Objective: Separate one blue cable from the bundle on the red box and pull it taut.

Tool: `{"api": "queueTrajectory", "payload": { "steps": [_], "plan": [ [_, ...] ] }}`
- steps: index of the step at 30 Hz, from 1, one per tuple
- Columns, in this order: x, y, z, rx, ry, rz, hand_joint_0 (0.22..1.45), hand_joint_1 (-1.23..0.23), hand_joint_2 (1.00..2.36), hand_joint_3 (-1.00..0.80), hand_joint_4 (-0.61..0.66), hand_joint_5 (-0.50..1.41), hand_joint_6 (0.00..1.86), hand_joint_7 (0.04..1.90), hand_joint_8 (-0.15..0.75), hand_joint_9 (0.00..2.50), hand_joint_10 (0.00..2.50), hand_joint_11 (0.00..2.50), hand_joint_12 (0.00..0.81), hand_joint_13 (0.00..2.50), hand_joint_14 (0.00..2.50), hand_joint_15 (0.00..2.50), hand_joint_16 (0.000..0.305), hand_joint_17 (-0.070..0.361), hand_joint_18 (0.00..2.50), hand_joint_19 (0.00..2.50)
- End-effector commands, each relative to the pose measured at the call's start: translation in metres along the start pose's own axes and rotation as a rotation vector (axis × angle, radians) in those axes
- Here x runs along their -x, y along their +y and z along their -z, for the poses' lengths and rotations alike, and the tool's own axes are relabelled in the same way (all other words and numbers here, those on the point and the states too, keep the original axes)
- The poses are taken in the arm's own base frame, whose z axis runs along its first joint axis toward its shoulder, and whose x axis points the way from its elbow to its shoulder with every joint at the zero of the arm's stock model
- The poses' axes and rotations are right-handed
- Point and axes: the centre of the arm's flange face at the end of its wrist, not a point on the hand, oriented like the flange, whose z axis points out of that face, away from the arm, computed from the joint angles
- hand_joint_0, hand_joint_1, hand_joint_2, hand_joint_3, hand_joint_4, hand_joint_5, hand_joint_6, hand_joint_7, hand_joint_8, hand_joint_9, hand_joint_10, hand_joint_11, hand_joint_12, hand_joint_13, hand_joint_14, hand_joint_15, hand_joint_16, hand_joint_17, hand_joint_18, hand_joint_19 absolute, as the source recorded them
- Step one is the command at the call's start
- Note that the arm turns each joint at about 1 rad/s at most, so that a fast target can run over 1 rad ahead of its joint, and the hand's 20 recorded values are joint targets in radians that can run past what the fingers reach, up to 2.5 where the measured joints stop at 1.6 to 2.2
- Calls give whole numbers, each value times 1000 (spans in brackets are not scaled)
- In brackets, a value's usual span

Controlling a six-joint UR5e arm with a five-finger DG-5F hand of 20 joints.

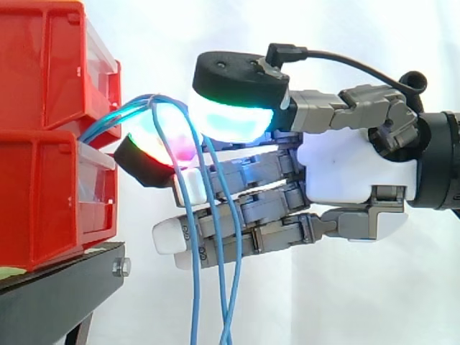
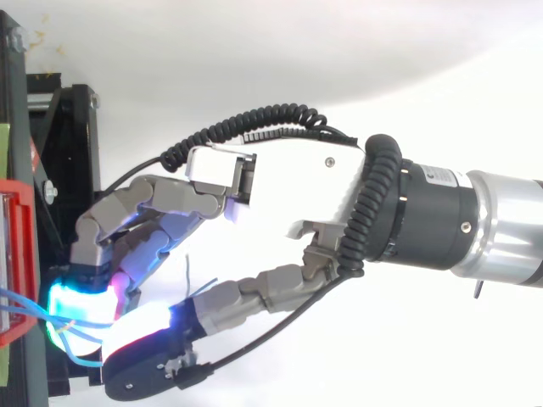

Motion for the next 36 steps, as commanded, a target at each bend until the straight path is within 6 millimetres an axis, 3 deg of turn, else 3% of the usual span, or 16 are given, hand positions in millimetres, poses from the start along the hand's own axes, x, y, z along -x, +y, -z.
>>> {"api": "queueTrajectory", "payload": {
  "steps": [1, 4, 9, 12, 19, 23, 27, 32, 36],
  "plan": [
    [0, 0, 0, 0, 1, 0, 673, -869, 1017, -198, -22, -102, 948, 819, 225, 914, 20, 546, 310, 692, 16, 380, 42, 95, 339, 326],
    [1, -1, 0, -2, 1, 1, 703, -859, 1013, -297, -30, -101, 948, 802, 226, 940, 19, 557, 314, 706, 17, 380, 42, 94, 366, 335],
    [3, -3, 2, -21, 2, 7, 634, -784, 1000, -500, 82, -85, 922, 859, 217, 1013, 19, 570, 313, 722, 17, 393, 42, 94, 372, 358],
    [7, -5, 3, -39, 5, 14, 575, -684, 1000, -500, 84, -73, 907, 876, 217, 1054, 19, 559, 315, 741, 17, 411, 42, 95, 375, 385],
    [6, -6, 4, -44, 10, 17, 518, -632, 1000, -500, 88, -59, 888, 919, 224, 1096, 18, 561, 335, 762, 17, 409, 44, 98, 383, 388],
    [7, -6, 4, -46, 10, 19, 585, -670, 1000, -499, 68, -58, 886, 940, 207, 1093, 19, 565, 320, 760, 17, 422, 40, 91, 367, 394],
    [8, -6, 4, -48, 9, 19, 612, -743, 1010, -376, 51, -58, 887, 979, 216, 1089, 22, 578, 320, 768, 18, 423, 40, 89, 375, 378],
    [8, -8, 6, -66, 12, 30, 645, -834, 1013, -315, 68, -70, 904, 920, 213, 1050, 20, 585, 328, 765, 17, 420, 40, 90, 380, 358],
    [10, -9, 7, -78, 12, 34, 732, -911, 1012, -337, -51, -87, 928, 918, 221, 1025, 22, 590, 327, 762, 17, 410, 41, 92, 414, 342]
  ]
}}
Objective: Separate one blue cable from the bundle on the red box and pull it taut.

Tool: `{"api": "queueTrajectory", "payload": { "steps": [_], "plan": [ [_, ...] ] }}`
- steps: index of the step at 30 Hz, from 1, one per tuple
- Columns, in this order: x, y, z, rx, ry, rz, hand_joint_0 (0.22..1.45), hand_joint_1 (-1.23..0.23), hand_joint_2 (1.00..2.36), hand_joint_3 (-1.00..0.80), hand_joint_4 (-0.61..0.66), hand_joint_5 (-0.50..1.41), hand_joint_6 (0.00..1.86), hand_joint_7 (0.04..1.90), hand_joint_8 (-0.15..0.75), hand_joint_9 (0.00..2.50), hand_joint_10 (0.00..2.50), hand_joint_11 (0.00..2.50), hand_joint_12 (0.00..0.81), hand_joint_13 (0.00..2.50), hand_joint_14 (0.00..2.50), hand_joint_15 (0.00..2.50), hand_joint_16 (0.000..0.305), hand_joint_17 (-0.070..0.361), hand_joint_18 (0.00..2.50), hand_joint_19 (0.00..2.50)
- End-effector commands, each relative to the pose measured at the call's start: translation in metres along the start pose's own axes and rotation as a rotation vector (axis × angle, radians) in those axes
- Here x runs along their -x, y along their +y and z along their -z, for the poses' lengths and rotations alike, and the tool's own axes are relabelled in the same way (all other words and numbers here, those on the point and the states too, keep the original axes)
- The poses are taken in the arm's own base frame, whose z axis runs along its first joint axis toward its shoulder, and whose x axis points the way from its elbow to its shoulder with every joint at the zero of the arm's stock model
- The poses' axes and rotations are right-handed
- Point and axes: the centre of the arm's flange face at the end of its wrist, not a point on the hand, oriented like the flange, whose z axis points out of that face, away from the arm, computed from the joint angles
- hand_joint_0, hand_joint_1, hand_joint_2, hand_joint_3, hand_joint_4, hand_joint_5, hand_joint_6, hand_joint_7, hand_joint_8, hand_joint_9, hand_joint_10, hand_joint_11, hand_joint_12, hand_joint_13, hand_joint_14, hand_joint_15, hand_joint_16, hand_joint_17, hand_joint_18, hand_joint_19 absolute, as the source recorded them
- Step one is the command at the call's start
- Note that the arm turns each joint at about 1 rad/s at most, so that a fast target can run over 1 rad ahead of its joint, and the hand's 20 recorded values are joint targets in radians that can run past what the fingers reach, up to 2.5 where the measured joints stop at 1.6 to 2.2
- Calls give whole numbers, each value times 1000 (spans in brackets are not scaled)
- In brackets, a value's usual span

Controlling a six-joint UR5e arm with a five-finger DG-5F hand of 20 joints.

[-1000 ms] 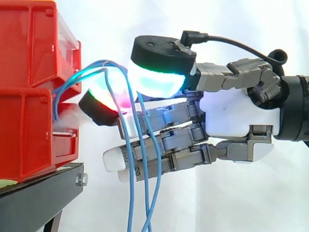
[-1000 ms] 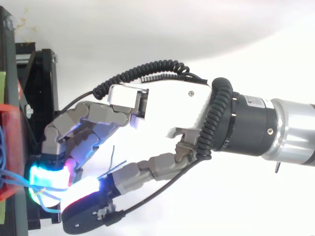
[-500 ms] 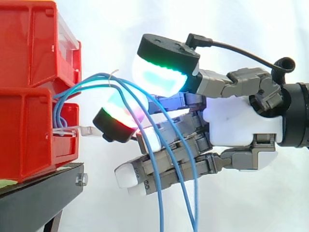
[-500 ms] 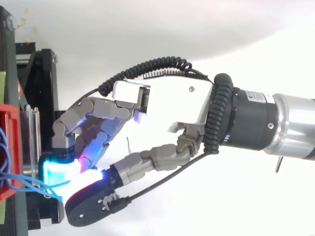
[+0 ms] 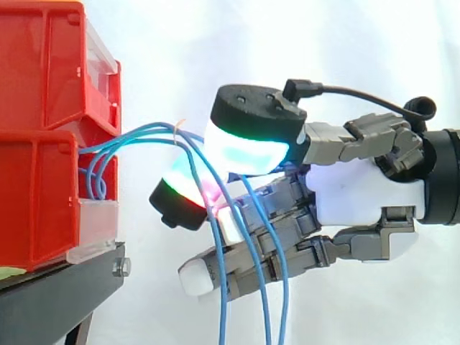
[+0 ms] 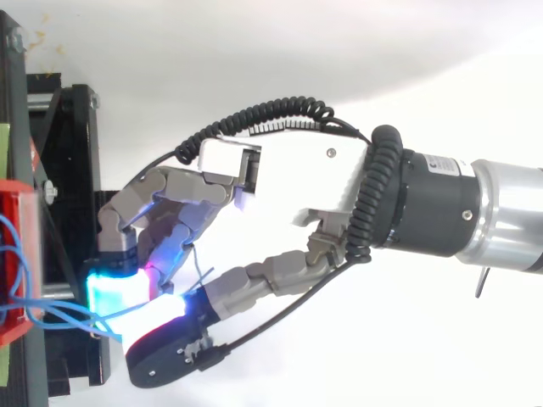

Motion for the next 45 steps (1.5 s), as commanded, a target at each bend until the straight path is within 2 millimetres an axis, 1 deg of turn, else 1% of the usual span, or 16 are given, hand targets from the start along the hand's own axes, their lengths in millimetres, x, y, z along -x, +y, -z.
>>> {"api": "queueTrajectory", "payload": {
  "steps": [1, 2, 5, 7, 11, 13, 16, 18, 19, 24, 28, 30, 34, 39, 41, 45],
  "plan": [
    [1, 0, 1, -12, 1, 4, 741, -911, 1011, -353, -65, -89, 928, 932, 215, 1023, 20, 582, 324, 762, 17, 408, 41, 92, 415, 349],
    [1, -1, 2, -17, 3, 5, 761, -916, 1009, -390, -93, -92, 931, 967, 216, 1020, 21, 581, 324, 763, 17, 403, 41, 93, 437, 353],
    [3, -4, 5, -44, 13, 16, 772, -924, 1000, -500, -137, -95, 940, 945, 204, 1017, 22, 590, 322, 765, 17, 399, 42, 94, 477, 377],
    [4, -7, 6, -60, 25, 21, 748, -916, 1000, -500, -127, -95, 943, 916, 201, 1023, 20, 584, 321, 770, 17, 398, 42, 95, 515, 406],
    [6, -7, 7, -70, 39, 25, 657, -888, 1000, -500, -30, -77, 929, 902, 200, 1063, 22, 580, 319, 795, 20, 409, 42, 94, 543, 437],
    [8, -8, 8, -78, 38, 27, 580, -844, 1000, -500, 35, -58, 906, 906, 197, 1086, 22, 563, 322, 812, 19, 415, 42, 96, 556, 459],
    [10, -10, 10, -95, 42, 36, 507, -711, 1000, -500, 17, -40, 882, 910, 215, 1150, 19, 529, 334, 845, 17, 418, 45, 102, 589, 475],
    [11, -10, 10, -102, 45, 43, 484, -652, 1000, -500, 6, -33, 872, 924, 219, 1170, 18, 504, 341, 856, 17, 413, 47, 106, 602, 485],
    [11, -11, 11, -108, 49, 46, 471, -595, 1000, -500, -12, -29, 864, 946, 221, 1183, 20, 500, 350, 860, 16, 416, 48, 108, 606, 494],
    [13, -12, 14, -130, 71, 80, 455, -534, 1000, -500, -15, -25, 856, 962, 219, 1193, 17, 477, 360, 870, 16, 418, 50, 113, 609, 515],
    [15, -9, 15, -129, 74, 89, 488, -574, 1000, -500, -11, -28, 858, 957, 215, 1187, 18, 490, 350, 866, 17, 433, 47, 106, 587, 531],
    [17, -8, 15, -129, 72, 91, 519, -647, 1000, -500, 0, -32, 859, 982, 214, 1172, 21, 504, 339, 856, 18, 435, 45, 102, 579, 533],
    [16, -9, 15, -131, 72, 91, 552, -722, 1000, -496, 10, -36, 862, 1002, 206, 1159, 21, 510, 329, 849, 20, 438, 44, 98, 580, 534],
    [16, -9, 15, -131, 72, 91, 628, -828, 1012, -338, 13, -28, 882, 1021, 205, 1202, 20, 525, 318, 920, 22, 493, 42, 94, 673, 541],
    [16, -8, 15, -129, 74, 90, 642, -850, 1014, -311, 25, -21, 885, 1012, 197, 1228, 20, 525, 315, 940, 22, 508, 41, 93, 682, 548],
    [16, -9, 15, -133, 77, 91, 650, -842, 1015, -287, 3, -16, 889, 983, 167, 1241, 20, 508, 314, 943, 21, 519, 41, 92, 673, 571]
  ]
}}
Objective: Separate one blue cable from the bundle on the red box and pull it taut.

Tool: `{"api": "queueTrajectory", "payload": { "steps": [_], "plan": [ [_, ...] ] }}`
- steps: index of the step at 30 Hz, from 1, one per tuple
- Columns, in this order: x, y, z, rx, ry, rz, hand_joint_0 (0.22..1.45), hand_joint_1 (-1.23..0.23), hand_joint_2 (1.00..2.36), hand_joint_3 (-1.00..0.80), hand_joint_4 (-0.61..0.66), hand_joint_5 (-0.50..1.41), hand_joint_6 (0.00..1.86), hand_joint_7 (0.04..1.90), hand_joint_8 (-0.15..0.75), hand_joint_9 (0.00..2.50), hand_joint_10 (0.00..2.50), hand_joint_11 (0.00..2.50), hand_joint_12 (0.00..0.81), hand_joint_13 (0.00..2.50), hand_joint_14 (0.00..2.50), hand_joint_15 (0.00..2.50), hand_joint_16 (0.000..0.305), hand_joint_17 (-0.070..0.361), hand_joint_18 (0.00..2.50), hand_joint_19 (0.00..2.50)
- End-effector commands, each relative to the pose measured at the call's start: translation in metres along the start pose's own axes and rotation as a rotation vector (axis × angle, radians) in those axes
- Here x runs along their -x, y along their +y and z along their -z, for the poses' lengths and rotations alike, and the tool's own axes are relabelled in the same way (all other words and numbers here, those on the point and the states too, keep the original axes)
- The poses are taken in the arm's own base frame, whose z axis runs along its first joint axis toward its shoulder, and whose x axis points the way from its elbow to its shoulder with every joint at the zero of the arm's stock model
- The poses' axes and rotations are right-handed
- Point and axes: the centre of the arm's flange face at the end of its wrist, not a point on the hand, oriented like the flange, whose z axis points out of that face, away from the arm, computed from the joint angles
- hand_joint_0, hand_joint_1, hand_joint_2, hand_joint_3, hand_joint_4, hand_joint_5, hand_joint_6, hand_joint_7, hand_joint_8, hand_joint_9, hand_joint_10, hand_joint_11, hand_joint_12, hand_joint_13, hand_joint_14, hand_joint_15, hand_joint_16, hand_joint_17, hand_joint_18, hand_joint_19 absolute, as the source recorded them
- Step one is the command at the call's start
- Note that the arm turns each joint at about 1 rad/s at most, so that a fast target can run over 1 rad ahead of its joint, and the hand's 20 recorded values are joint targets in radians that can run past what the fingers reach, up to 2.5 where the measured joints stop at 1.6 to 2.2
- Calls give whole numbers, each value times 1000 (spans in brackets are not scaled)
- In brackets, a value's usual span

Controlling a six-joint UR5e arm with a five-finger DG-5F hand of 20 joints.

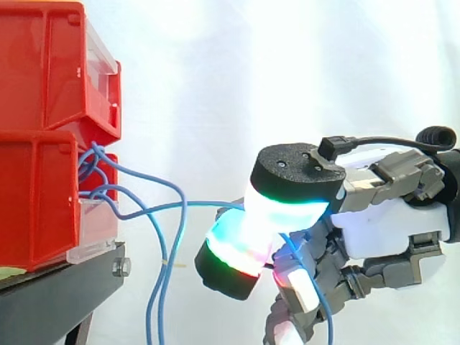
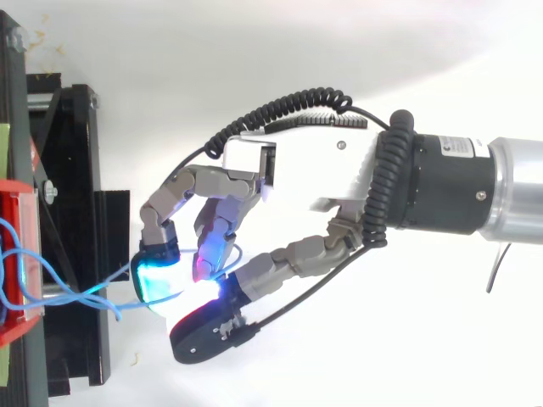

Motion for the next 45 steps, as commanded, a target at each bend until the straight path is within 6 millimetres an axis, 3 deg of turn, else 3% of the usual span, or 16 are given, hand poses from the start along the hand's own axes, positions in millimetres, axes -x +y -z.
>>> {"api": "queueTrajectory", "payload": {
  "steps": [1, 7, 13, 20, 23, 29, 45],
  "plan": [
    [0, 0, 1, -4, 3, 2, 650, -833, 1014, -291, -5, -16, 889, 978, 168, 1246, 19, 503, 317, 935, 21, 521, 41, 92, 666, 581],
    [1, -3, 5, -38, 10, 9, 554, -634, 1000, -493, 7, -30, 871, 957, 188, 1217, 22, 495, 333, 887, 22, 504, 44, 98, 591, 585],
    [1, -2, 7, -52, 14, 13, 476, -589, 1000, -500, 22, -27, 854, 978, 217, 1224, 20, 473, 360, 896, 19, 487, 50, 111, 613, 569],
    [1, -2, 8, -58, 16, 18, 515, -642, 1000, -500, 25, -28, 854, 980, 209, 1223, 19, 487, 350, 883, 19, 487, 47, 105, 592, 578],
    [1, -3, 8, -60, 16, 21, 599, -729, 1008, -395, 17, -25, 856, 1024, 191, 1234, 21, 496, 328, 902, 20, 500, 42, 95, 619, 581],
    [2, 0, 9, -55, 15, 20, 631, -819, 1013, -301, 7, -18, 873, 1035, 193, 1261, 22, 519, 320, 936, 23, 533, 41, 92, 678, 567],
    [15, 21, 31, -120, 25, 76, 642, -727, 1011, -325, 4, -16, 880, 974, 189, 1248, 22, 510, 334, 896, 21, 544, 41, 93, 598, 634]
  ]
}}
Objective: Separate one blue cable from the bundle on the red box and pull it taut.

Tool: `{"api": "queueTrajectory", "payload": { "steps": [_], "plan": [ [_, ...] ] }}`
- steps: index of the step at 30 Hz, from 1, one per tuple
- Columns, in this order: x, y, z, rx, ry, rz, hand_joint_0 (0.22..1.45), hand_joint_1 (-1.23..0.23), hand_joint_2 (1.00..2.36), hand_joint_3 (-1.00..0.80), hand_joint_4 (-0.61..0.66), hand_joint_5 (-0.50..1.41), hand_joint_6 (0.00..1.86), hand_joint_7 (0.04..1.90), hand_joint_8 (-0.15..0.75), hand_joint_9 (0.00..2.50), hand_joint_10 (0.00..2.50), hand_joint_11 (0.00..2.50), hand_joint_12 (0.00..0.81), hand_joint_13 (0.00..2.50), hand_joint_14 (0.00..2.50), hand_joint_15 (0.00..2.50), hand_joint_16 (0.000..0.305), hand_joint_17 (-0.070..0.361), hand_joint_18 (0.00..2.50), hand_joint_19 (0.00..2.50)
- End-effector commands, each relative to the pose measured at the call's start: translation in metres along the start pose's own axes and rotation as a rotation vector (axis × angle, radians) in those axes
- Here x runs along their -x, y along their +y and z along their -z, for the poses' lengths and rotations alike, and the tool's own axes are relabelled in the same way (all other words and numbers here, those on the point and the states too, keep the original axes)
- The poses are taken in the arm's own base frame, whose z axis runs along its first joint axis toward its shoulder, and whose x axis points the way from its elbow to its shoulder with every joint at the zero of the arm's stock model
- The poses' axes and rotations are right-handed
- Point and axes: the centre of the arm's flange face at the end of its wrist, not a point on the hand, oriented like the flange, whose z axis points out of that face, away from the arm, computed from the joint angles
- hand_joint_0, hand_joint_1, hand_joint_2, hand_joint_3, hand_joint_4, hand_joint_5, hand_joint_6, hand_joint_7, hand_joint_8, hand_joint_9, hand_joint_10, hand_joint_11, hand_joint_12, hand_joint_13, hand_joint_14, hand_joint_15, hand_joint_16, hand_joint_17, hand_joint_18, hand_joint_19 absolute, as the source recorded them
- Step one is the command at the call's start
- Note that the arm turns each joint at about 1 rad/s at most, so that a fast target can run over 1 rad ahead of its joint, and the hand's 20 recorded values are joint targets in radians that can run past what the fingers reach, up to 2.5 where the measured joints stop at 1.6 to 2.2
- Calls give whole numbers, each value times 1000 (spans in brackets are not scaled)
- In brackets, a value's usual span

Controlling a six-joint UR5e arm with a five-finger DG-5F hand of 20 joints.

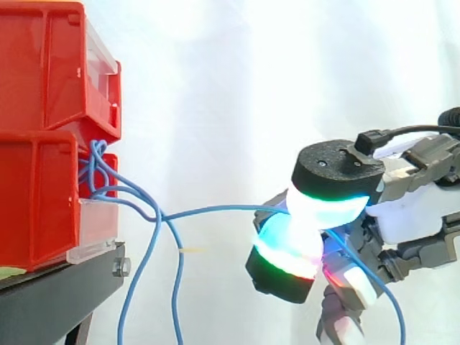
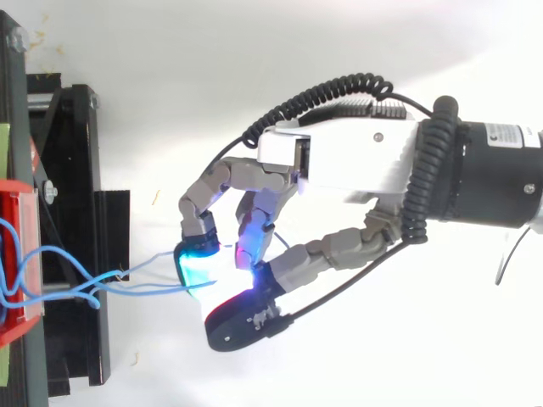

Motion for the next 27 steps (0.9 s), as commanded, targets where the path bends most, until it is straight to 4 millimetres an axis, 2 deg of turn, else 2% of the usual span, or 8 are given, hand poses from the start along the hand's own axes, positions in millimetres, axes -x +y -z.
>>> {"api": "queueTrajectory", "payload": {
  "steps": [1, 11, 18, 27],
  "plan": [
    [4, 1, 5, -25, 6, 7, 643, -726, 1011, -326, 7, -16, 880, 963, 186, 1251, 19, 500, 335, 897, 23, 546, 42, 94, 599, 630],
    [18, 6, 17, -55, -3, -3, 646, -715, 1006, -353, 7, -11, 869, 979, 208, 1262, 20, 483, 354, 902, 22, 545, 46, 104, 591, 624],
    [21, 9, 14, -26, -19, -63, 647, -701, 1007, -374, 19, -16, 868, 979, 204, 1238, 21, 490, 347, 865, 20, 539, 44, 100, 563, 628],
    [26, 24, -1, 119, -82, -114, 649, -698, 1006, -380, 27, -17, 867, 982, 203, 1234, 19, 498, 345, 859, 21, 546, 44, 99, 550, 630]
  ]
}}
